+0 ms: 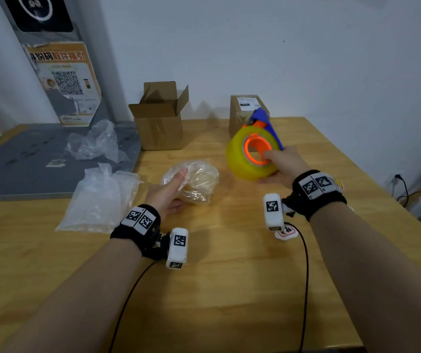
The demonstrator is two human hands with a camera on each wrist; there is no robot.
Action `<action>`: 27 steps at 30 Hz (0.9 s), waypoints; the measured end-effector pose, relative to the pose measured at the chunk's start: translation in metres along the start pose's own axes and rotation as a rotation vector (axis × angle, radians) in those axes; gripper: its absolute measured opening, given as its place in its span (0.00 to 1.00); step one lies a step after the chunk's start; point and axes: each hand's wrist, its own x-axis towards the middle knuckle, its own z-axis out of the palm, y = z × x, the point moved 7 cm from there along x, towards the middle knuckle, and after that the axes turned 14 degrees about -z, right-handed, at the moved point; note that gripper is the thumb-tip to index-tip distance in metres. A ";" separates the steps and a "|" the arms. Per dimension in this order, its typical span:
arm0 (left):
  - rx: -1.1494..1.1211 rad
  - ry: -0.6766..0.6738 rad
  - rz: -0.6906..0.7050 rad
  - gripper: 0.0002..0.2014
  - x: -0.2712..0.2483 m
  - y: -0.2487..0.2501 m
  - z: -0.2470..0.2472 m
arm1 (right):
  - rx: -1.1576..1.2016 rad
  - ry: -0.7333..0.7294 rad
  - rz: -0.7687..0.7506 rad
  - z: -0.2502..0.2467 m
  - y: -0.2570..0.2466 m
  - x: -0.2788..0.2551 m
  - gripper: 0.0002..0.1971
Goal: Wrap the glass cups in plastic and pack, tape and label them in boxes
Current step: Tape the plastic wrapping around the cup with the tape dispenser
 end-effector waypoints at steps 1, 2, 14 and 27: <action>-0.008 0.012 -0.003 0.41 0.002 -0.002 -0.002 | 0.025 0.009 -0.073 0.005 -0.013 -0.004 0.32; -0.016 0.028 -0.007 0.40 0.003 -0.003 -0.003 | -0.004 0.015 -0.161 0.010 -0.029 -0.008 0.27; 0.161 0.086 -0.070 0.32 -0.005 -0.014 0.004 | -1.115 -0.077 -0.914 0.092 -0.103 -0.056 0.26; 0.653 0.254 -0.004 0.46 -0.008 0.004 -0.016 | -0.389 -0.088 -0.633 0.090 -0.062 -0.038 0.32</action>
